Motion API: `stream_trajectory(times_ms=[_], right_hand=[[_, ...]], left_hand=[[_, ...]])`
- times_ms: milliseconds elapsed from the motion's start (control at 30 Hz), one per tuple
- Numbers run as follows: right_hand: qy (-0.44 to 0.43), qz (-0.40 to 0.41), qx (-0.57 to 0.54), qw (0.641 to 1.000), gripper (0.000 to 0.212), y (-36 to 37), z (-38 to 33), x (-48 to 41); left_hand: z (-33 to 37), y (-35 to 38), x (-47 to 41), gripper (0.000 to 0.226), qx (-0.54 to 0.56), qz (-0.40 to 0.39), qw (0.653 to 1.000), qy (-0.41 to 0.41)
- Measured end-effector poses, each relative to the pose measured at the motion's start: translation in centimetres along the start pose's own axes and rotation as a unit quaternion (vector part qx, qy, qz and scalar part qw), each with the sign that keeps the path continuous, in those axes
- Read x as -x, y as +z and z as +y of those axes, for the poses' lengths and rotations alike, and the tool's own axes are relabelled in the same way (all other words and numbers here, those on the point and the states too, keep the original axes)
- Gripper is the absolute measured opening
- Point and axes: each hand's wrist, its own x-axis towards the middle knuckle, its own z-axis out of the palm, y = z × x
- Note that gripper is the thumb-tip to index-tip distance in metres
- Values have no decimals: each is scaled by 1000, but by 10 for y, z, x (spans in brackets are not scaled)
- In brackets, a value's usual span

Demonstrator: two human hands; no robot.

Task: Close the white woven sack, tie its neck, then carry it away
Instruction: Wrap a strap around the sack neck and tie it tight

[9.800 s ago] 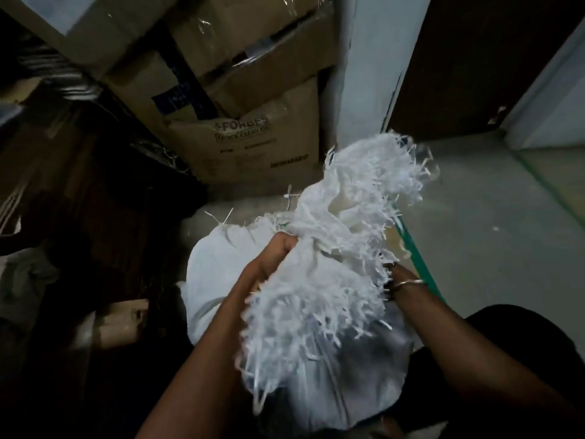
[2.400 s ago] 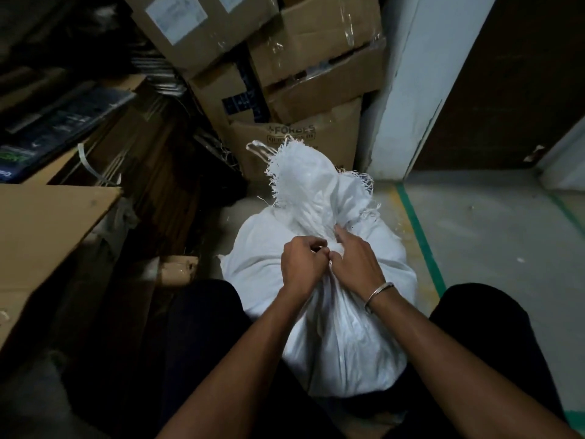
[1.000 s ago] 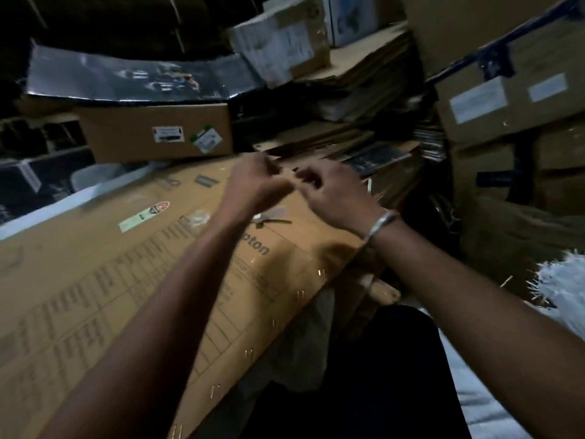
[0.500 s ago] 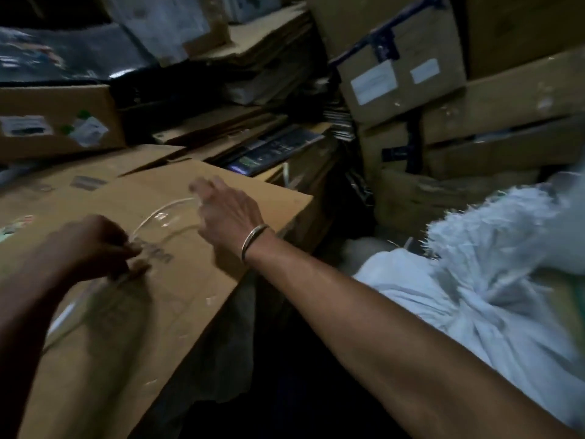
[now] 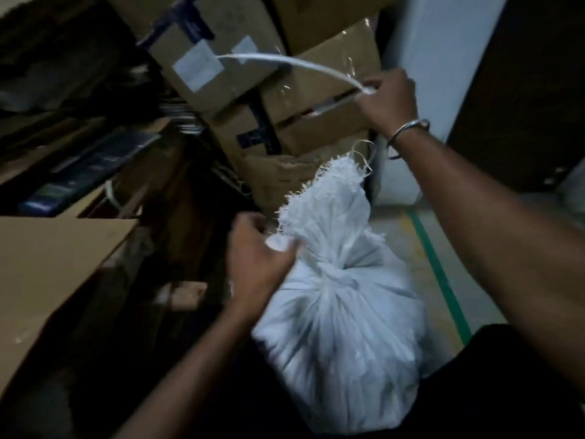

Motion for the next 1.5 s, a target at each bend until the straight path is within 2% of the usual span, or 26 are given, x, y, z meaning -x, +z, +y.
stream_trajectory(times_ms=[67, 100, 167, 233, 300, 367, 433, 533, 667, 733, 767, 800, 867, 900, 933, 967, 1000, 1033, 1067, 1100, 1167, 1233, 1300, 1333, 1400, 1500], right_hand=[[56, 53, -14, 997, 34, -6, 40, -16], [82, 69, -26, 994, 35, -4, 62, -21], [125, 78, -45, 988, 35, 9, 112, -27], [161, 80, -46, 983, 34, 23, 153, -20], [182, 83, -29, 979, 30, 31, 178, 2], [198, 89, -16, 976, 26, 35, 193, 28], [221, 83, 0, 972, 24, 38, 204, 51], [330, 91, -18, 939, 25, 43, 220, 78], [452, 90, -163, 873, 33, 63, 251, 105], [487, 57, -191, 850, 26, 71, 255, 122], [485, 61, -179, 854, 29, 75, 252, 132], [451, 64, -136, 880, 27, 76, 243, 144], [298, 20, -55, 953, 10, 82, 226, 168], [194, -21, -15, 981, 8, 87, 223, 179], [96, -54, 25, 994, 10, 89, 221, 189], [29, -84, 50, 995, 13, 89, 224, 193], [-17, -115, 67, 991, 16, 82, 219, 195], [-48, -141, 76, 986, 16, 74, 215, 195], [-75, -151, 70, 983, 16, 66, 212, 195], [-84, -153, 52, 983, 19, 57, 210, 195], [-59, -177, 33, 982, 29, 42, 203, 194], [-38, -221, 76, 972, 30, 32, 201, 194], [-35, -262, 121, 957, 30, 25, 197, 196], [-34, -275, 141, 950, 32, 22, 193, 199], [-32, -269, 172, 947, 35, 17, 184, 209], [-25, -207, 188, 960, 40, 18, 173, 228]], left_hand=[[-8, 78, 11, 101, 17, -164, 980, -110], [-9, 110, 14, 114, 23, -207, 965, -161], [-5, 154, 21, 127, 31, -233, 932, -274], [3, 177, 22, 113, -10, -194, 928, -318], [5, 188, 18, 76, -37, -137, 941, -308], [-4, 195, 7, 51, -2, -106, 949, -296], [-15, 196, -1, 37, 85, -140, 947, -275], [-31, 190, 0, 16, 246, -241, 900, -266], [-41, 175, 1, 24, 322, -330, 835, -301], [-40, 168, 2, 20, 337, -348, 826, -287], [-40, 166, 2, 25, 333, -347, 830, -282], [-40, 166, 2, 34, 327, -342, 839, -268], [-32, 162, 2, 36, 315, -342, 853, -239], [-29, 161, 1, 23, 297, -335, 865, -226], [-29, 160, 1, 11, 286, -336, 874, -202], [-27, 157, 0, 16, 254, -334, 889, -185], [-28, 157, 0, 17, 237, -330, 899, -167], [-27, 154, 1, 7, 206, -326, 911, -144], [-32, 156, 0, 21, 151, -312, 930, -125], [-34, 157, -2, 43, 56, -294, 950, -87], [-40, 157, -6, 64, -79, -266, 961, -21], [-32, 151, -10, 70, -81, -299, 947, -80], [-21, 145, -16, 62, -46, -323, 932, -157], [-17, 142, -19, 54, -52, -340, 925, -163], [-10, 140, -25, 49, -86, -379, 910, -141], [3, 134, -27, 32, -110, -406, 899, -120]])
